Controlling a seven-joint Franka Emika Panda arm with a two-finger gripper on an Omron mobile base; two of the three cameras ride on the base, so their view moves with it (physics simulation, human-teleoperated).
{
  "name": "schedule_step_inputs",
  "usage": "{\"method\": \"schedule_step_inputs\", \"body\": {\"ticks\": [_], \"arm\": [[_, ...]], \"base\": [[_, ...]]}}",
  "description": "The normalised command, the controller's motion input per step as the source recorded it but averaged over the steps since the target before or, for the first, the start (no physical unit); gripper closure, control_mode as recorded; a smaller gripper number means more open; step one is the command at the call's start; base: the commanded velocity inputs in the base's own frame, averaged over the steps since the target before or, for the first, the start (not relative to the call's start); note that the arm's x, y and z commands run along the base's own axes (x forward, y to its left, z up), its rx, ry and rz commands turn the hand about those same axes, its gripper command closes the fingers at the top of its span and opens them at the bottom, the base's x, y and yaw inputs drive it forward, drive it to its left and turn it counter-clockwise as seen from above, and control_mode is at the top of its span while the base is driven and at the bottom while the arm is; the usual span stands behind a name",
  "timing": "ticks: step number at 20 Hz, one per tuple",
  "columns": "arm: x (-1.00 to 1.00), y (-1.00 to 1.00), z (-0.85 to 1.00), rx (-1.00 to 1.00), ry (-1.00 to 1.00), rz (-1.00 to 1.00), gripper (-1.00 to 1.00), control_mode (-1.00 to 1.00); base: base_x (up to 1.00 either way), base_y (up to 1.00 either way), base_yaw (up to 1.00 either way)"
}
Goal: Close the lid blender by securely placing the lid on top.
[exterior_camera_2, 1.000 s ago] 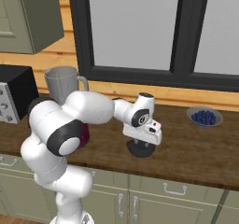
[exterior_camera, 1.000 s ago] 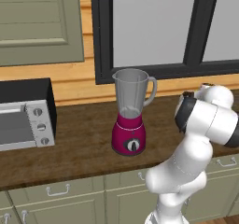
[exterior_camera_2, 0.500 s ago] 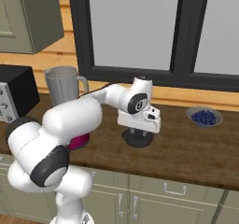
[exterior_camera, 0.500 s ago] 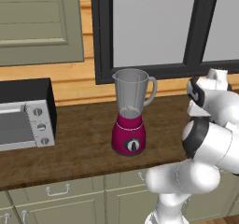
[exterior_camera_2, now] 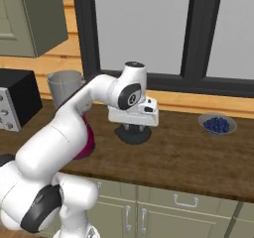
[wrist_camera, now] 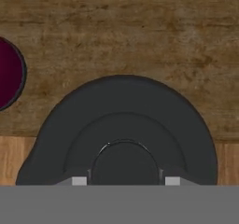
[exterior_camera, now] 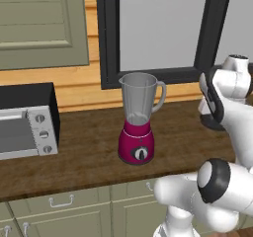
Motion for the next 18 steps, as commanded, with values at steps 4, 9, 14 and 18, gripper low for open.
{"method": "schedule_step_inputs", "body": {"ticks": [4, 9, 14, 18], "arm": [[-0.11, 0.38, 0.83, -0.03, -0.07, 0.14, 1.00, -1.00], [-0.09, 0.40, 0.76, -0.04, -0.09, 0.14, 1.00, -1.00], [-0.01, 0.42, 0.64, 0.00, -0.15, 0.15, 1.00, -1.00], [0.00, 0.38, 0.55, 0.00, -0.22, 0.17, 1.00, -1.00]], "base": [[0.00, 0.00, 0.00], [0.00, 0.00, 0.00], [0.00, 0.00, 0.00], [0.00, 0.00, 0.00]]}}
